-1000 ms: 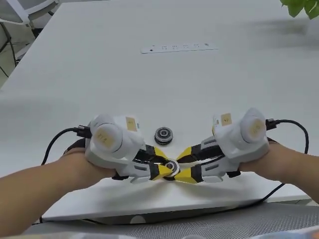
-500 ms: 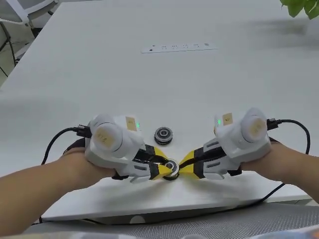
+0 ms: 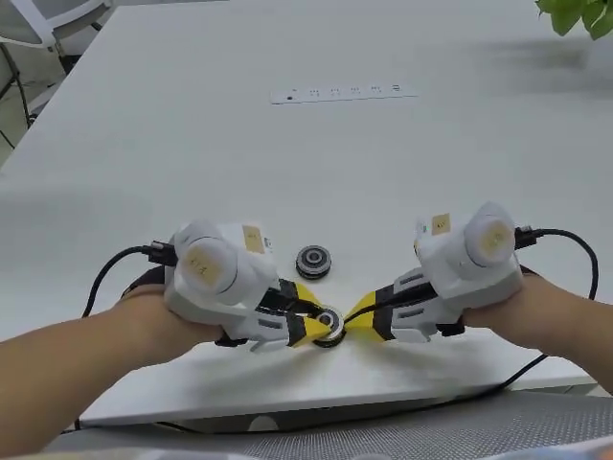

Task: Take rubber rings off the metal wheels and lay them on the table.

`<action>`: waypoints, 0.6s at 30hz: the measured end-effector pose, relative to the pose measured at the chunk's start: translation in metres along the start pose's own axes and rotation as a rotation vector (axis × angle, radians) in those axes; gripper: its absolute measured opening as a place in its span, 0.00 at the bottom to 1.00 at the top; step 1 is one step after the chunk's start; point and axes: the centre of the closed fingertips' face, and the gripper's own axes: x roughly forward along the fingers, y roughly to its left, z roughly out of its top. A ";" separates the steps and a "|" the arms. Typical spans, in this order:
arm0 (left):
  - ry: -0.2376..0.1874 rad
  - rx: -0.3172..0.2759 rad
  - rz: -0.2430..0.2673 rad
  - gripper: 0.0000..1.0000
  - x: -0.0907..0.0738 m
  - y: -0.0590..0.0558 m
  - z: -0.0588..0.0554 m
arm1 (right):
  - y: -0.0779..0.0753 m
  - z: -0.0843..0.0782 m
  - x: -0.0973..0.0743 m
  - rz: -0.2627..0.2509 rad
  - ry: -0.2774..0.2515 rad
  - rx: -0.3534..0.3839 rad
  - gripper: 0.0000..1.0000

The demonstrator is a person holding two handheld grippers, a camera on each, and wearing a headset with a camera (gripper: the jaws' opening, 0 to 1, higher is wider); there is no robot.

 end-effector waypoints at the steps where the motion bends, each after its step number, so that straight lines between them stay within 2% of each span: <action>1: 0.000 -0.001 0.000 0.13 0.000 0.000 0.000 | 0.000 0.000 -0.001 0.004 -0.004 0.016 0.00; 2: 0.000 0.000 0.000 0.13 0.000 0.000 0.000 | -0.001 -0.001 -0.002 0.000 -0.010 0.050 0.00; 6: -0.002 -0.002 -0.001 0.13 0.000 0.000 0.000 | -0.002 -0.001 -0.002 0.007 -0.022 0.078 0.00; 15: -0.001 -0.003 0.004 0.13 0.000 0.000 0.001 | -0.004 0.001 -0.002 0.022 -0.068 0.256 0.00; 18: 0.000 -0.002 0.006 0.13 0.000 0.000 0.001 | -0.004 0.001 -0.002 0.023 -0.077 0.290 0.00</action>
